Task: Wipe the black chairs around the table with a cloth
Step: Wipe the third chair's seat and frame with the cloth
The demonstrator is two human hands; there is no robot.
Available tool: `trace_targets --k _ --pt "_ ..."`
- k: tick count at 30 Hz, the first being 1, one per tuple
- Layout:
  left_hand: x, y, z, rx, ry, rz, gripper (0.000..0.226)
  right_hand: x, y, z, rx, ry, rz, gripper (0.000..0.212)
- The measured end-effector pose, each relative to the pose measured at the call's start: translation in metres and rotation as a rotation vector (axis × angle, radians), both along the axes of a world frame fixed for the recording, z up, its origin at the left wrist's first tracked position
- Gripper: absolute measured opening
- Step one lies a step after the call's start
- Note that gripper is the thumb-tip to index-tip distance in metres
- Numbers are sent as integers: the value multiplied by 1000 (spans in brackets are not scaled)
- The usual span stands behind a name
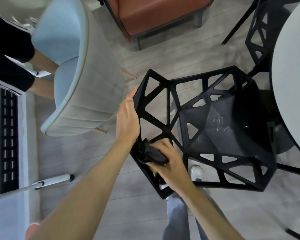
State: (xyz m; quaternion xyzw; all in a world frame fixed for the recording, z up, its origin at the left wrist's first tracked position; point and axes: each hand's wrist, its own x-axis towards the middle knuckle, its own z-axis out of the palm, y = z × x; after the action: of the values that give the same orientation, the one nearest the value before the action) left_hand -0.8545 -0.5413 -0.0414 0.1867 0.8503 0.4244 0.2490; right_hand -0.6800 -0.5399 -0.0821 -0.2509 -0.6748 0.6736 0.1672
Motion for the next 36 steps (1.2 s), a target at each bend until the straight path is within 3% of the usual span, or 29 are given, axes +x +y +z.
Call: trace_targets --k 2,5,7,9,12,17,19,23,27,31,34,36 --pt "0 -1 0 9 3 -8 56 2 -12 -3 101 -6 -27 26" --pt "2 0 1 14 -1 -7 53 -7 -8 -45 301 -305 -145 37" --pt "5 0 4 4 7 -17 52 -12 7 -76 249 -527 -214 32" --pt "5 0 4 -11 21 -26 53 -16 19 -98 164 -590 -256 21" --pt "3 1 1 -5 22 -31 53 -22 20 -94 177 -529 -278 20" --pt "4 -1 3 29 -15 -19 51 -2 -5 -46 249 -201 -138 39" --pt "5 -2 3 37 -29 -15 51 -7 5 -54 188 -238 -130 36" --pt "4 -2 3 39 -33 -3 52 -18 25 -70 200 -506 -157 27" --pt "2 -2 1 39 -65 11 51 -23 7 -18 296 -265 -104 44" --pt "-1 1 1 -5 5 -56 50 -1 -21 17 379 -175 -141 46" --pt "-3 2 0 -47 65 -129 41 31 -56 27 560 -182 -85 41" --pt "-3 1 -3 -64 85 -143 51 56 -70 20 522 -278 -145 41"
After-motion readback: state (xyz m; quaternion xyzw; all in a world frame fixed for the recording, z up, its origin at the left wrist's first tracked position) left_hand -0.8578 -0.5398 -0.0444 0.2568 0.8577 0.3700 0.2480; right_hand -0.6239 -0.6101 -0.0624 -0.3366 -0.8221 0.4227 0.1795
